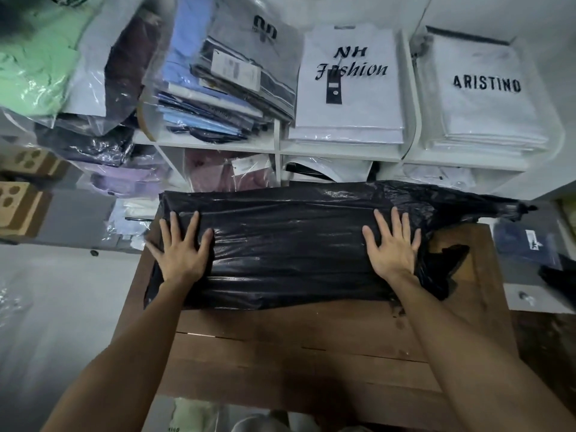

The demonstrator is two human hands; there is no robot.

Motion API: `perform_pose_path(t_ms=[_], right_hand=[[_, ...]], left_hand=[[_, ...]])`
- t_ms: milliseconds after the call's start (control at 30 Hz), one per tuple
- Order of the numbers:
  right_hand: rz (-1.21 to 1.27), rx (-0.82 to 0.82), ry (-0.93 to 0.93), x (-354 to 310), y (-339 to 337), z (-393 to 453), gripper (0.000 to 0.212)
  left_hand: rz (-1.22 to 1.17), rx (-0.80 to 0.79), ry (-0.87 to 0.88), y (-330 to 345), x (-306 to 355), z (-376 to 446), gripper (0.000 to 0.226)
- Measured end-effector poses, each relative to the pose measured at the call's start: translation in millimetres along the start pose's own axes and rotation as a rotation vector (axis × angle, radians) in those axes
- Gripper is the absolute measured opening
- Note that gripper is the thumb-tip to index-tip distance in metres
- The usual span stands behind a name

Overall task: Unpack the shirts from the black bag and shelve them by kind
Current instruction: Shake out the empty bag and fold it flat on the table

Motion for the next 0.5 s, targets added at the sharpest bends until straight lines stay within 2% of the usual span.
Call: perform_pose_path(t_ms=[133, 233, 300, 400, 500], right_hand=[[-0.07, 0.062, 0.032, -5.2, -9.3, -3.1, 0.057], [-0.16, 0.156, 0.097, -20.2, -25.6, -6.1, 0.067], [-0.155, 0.189, -0.041, -48.1, -25.0, -9.4, 0.071], [-0.136, 0.084, -0.322, -105.4, -4.0, -19.1, 0.067], [-0.142, -0.102, -0.303, -124.1, 23.2, -29.5, 0.069]], left_hand=[[-0.052, -0.059, 0.085, -7.2, -5.6, 3.7, 0.072], [-0.053, -0.071, 0.195, -7.0, -3.1, -11.1, 0.077], [-0.033, -0.074, 0.262, -4.8, -0.6, -23.0, 0.075], [0.029, -0.076, 0.327, -2.5, -1.7, -29.8, 0.073], [0.033, -0.1, 0.357, -3.6, -4.8, -29.6, 0.071]])
Point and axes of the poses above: each hand's wrist, its own z-axis towards the middle knuckle, its own y-axis out of the palm, x = y × z, the point moved 5 cm from there along z, towards the middle knuckle, and after that the axes turned 3 degrees about -y, right-handed, at the moved point
